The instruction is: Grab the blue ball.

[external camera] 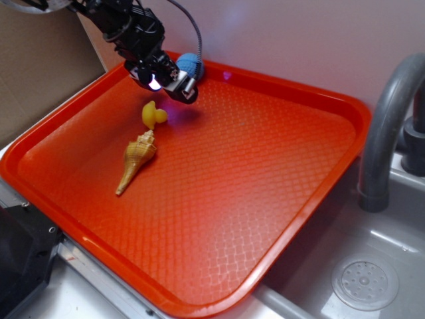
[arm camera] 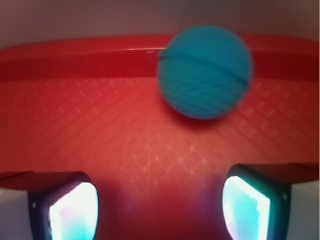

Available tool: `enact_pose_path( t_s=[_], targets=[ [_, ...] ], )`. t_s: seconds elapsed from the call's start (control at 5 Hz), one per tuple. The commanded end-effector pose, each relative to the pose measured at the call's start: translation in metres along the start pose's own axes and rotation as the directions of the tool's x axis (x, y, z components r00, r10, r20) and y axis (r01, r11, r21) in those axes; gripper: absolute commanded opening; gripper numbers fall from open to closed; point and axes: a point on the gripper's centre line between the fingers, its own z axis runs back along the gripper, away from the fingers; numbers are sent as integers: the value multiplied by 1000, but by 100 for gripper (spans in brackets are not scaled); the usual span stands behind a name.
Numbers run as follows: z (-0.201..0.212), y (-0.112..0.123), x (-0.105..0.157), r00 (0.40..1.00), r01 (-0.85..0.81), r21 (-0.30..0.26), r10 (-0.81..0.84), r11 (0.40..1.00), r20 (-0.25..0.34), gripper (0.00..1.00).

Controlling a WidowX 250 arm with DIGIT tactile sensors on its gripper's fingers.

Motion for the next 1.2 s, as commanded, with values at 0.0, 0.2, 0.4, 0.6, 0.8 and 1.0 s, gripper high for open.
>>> enact_pose_path(
  t_s=[0.0, 0.2, 0.4, 0.6, 0.8, 1.0],
  targets=[
    [-4, 7, 18, 997, 1, 30, -3, 1000, 75, 100],
    [-10, 28, 27, 995, -61, 53, 56, 997, 83, 100],
    [-8, 42, 31, 990, -98, 55, 91, 994, 111, 100],
    [-5, 47, 32, 982, -124, 97, 108, 988, 155, 100],
    [2, 64, 33, 965, -212, 167, 179, 963, 195, 100],
    [4, 82, 39, 954, -262, 190, 225, 946, 197, 100]
  ],
)
